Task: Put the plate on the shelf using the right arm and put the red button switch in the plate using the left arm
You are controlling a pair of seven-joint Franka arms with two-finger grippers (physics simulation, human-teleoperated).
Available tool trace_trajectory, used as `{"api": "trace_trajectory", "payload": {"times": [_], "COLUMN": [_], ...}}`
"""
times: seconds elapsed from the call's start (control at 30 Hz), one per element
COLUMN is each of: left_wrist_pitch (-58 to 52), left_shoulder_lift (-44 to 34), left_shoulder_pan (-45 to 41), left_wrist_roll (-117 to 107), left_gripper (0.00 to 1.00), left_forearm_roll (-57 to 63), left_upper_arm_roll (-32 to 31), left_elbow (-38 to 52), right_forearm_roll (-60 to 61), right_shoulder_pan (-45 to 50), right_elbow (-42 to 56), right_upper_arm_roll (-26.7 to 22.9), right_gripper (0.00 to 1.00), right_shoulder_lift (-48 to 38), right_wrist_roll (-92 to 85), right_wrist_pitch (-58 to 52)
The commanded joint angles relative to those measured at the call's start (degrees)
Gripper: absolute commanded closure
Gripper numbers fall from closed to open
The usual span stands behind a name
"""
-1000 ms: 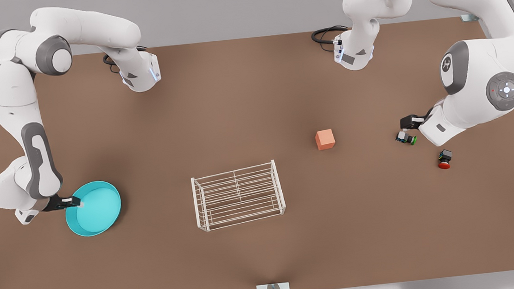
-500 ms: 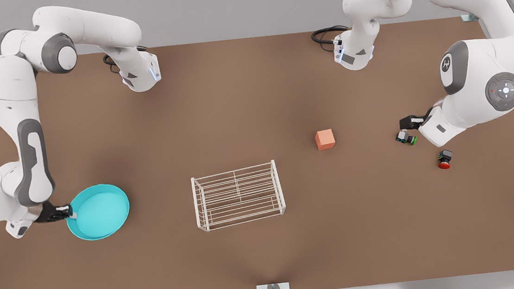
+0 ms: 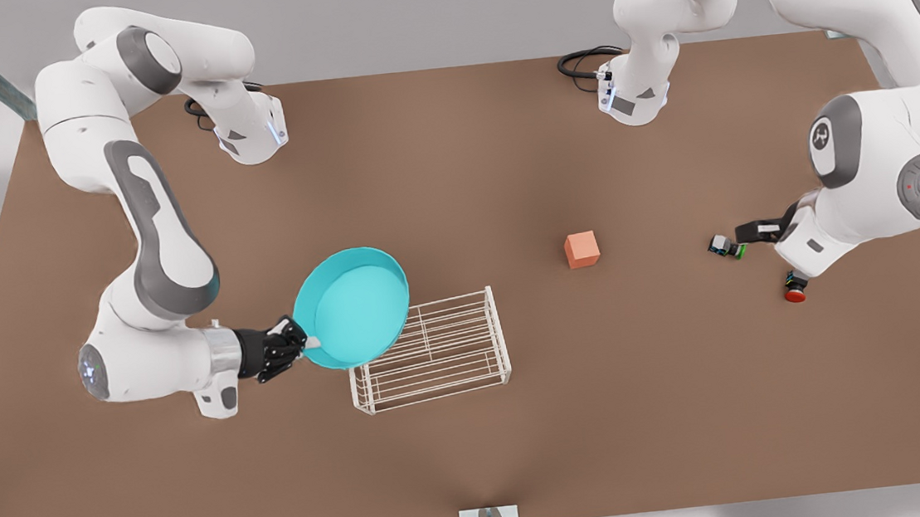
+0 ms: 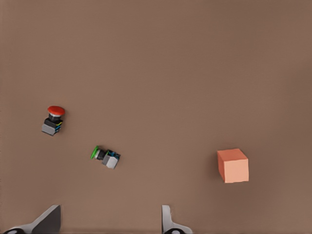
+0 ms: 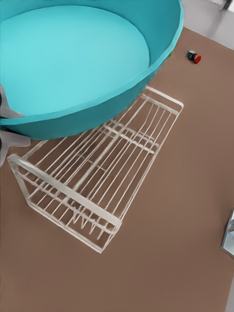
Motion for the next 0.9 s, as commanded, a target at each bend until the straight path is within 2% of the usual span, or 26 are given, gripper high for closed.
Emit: {"api": "trace_trajectory", "payload": {"times": [0.0, 0.03, 0.13, 0.2, 0.27, 0.37, 0.47, 0.53, 0.77, 0.8, 0.83, 0.87], "left_wrist_pitch": [4.85, 12.58, 22.07, 28.15, 32.54, 42.21, 43.09, 47.92, 51.70, 51.70, 51.70, 51.70], "left_shoulder_lift": [2.43, 3.23, 6.65, 7.88, 9.91, 9.91, 10.87, 11.75, 16.41, 16.76, 17.46, 17.64], "left_shoulder_pan": [3.24, 5.26, 7.55, 8.17, 8.96, 10.01, 10.81, 11.24, 13.97, 14.06, 14.32, 14.50], "left_wrist_roll": [28.62, 40.32, 50.34, 55.01, 59.14, 62.48, 62.39, 61.78, 61.60, 61.51, 61.51, 61.51], "left_gripper": [0.00, 0.00, 0.00, 0.00, 0.00, 0.00, 0.00, 0.00, 0.00, 0.00, 0.00, 0.00], "left_forearm_roll": [-0.05, -0.05, -0.14, -0.14, -0.14, -0.05, 0.04, -0.05, -0.40, -0.49, -0.49, -0.49], "left_upper_arm_roll": [3.33, 5.35, 6.84, 6.84, 6.84, 6.84, 6.84, 6.84, 6.84, 6.84, 6.84, 6.84], "left_elbow": [-1.08, -4.50, -6.52, -9.87, -11.01, -17.60, -19.01, -21.47, -22.26, -22.70, -23.23, -23.58], "right_forearm_roll": [0.28, 0.11, -0.68, -1.12, -5.43, -6.75, -7.45, -7.45, -7.28, -7.28, -7.36, -7.28], "right_shoulder_pan": [3.47, 5.76, 9.19, 11.30, 11.57, 11.74, 12.36, 12.62, 12.97, 13.06, 12.97, 12.88], "right_elbow": [1.29, 3.58, 7.01, 7.01, 6.04, 4.29, 3.23, 2.62, 0.33, -0.20, -0.81, -0.99], "right_upper_arm_roll": [0.33, 0.16, -0.72, -3.00, -3.44, -3.44, -3.36, -3.36, -3.36, -3.36, -3.36, -3.36], "right_gripper": [0.79, 0.79, 0.79, 0.79, 0.79, 0.79, 0.79, 0.79, 0.79, 0.28, 0.00, 0.00], "right_shoulder_lift": [1.27, 3.29, 7.07, 7.69, 7.69, 7.69, 7.69, 7.69, 7.87, 7.87, 7.87, 7.78], "right_wrist_roll": [30.99, 32.31, 32.40, 32.31, 32.31, 32.22, 32.22, 32.13, 31.78, 31.87, 31.87, 31.78], "right_wrist_pitch": [1.55, 3.83, 8.92, 12.00, 12.36, 13.41, 15.52, 16.40, 19.30, 19.30, 19.56, 19.56]}}
